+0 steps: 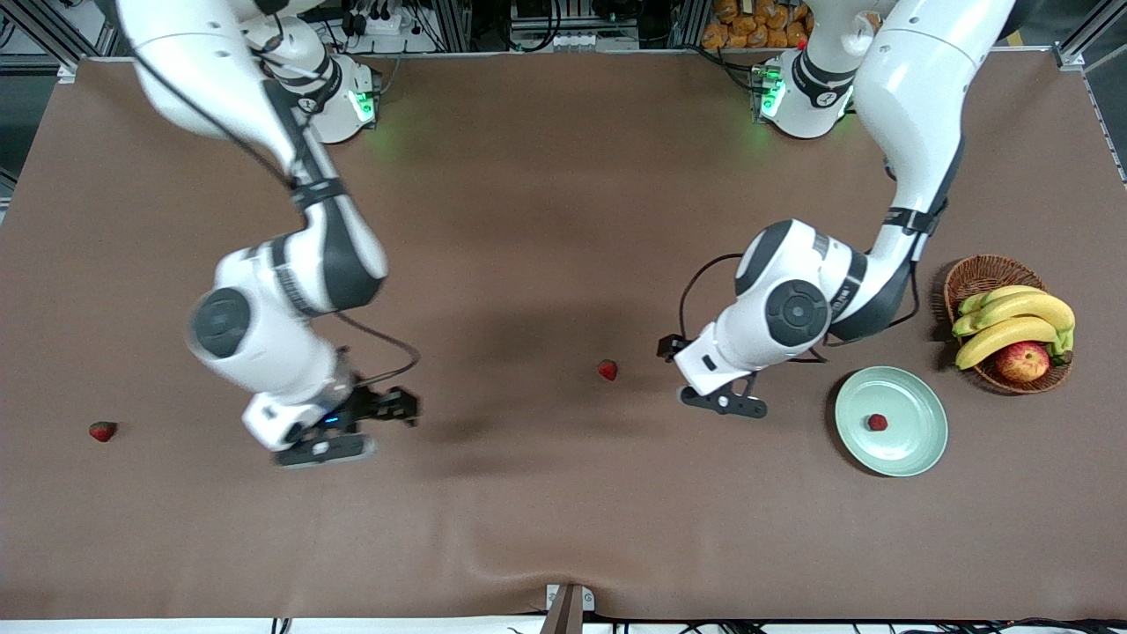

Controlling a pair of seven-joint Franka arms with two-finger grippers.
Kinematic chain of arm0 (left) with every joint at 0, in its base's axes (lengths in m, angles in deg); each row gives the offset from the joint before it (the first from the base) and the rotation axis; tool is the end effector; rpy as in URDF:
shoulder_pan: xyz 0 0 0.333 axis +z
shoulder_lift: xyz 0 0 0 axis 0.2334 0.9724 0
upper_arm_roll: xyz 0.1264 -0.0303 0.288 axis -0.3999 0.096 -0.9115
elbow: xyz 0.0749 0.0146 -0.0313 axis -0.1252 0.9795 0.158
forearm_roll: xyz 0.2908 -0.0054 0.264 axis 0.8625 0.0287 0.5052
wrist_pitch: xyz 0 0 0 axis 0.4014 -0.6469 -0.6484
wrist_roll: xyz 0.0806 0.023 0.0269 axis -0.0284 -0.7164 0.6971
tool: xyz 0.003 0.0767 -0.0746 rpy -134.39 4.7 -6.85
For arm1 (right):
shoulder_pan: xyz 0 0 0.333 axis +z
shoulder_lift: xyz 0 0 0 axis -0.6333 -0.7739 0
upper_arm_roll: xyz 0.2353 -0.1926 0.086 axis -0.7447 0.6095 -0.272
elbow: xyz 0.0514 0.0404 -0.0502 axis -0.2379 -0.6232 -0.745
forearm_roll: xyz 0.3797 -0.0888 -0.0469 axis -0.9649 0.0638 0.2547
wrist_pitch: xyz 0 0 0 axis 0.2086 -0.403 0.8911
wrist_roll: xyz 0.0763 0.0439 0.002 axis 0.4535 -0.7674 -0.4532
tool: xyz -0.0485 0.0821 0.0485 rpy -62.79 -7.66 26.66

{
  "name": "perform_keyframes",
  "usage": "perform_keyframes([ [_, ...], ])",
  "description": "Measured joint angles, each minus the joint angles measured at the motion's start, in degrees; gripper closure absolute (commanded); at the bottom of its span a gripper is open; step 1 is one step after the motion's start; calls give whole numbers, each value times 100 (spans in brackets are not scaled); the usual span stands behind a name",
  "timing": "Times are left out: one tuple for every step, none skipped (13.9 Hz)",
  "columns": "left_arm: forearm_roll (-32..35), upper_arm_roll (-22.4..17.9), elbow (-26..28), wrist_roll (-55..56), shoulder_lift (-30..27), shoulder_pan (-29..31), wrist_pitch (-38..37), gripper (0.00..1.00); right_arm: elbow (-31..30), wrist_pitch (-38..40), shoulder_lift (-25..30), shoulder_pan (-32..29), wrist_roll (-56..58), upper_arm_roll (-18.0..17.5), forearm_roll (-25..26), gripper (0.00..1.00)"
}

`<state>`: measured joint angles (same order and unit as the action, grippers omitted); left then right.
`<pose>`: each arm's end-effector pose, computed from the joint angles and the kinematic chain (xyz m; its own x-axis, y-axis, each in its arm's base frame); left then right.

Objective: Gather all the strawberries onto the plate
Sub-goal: 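Grasp the middle strawberry with the left gripper while the right gripper grasps the last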

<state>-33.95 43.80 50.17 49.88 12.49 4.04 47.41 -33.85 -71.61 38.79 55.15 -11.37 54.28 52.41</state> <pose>0.6263 -0.3183 0.3035 0.9777 -0.1957 -0.0762 -0.1841 -0.9731 0.1382 0.7151 0.1724 0.3587 0.9885 0.0567 0.1402 0.0754 -0.9883 -0.1324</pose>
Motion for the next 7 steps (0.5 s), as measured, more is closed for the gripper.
perform_keyframes([
  [0, -10, -75, 120, 65, -104, 18, 0, -58, 66, -9, -308, 142, 9, 1, 0],
  [9, -34, -120, 289, 123, -221, 75, 0, -128, 83, -25, -619, 360, 11, 2, 0],
  [40, -86, -140, 473, 184, -369, 181, 0, -184, 83, -46, -927, 651, 15, 3, 0],
  [68, -140, -146, 639, 253, -518, 319, 0, -206, 83, -70, -1192, 903, 23, 40, 0],
  [78, -192, -149, 792, 342, -662, 523, 0, -212, 83, -93, -1448, 1110, 35, 162, 0],
  [81, -235, -150, 909, 442, -783, 746, 0, -217, 83, -111, -1678, 1269, 42, 351, 0],
  [81, -286, -153, 979, 550, -892, 977, 0, -227, 82, -139, -1905, 1420, 46, 543, 0],
])
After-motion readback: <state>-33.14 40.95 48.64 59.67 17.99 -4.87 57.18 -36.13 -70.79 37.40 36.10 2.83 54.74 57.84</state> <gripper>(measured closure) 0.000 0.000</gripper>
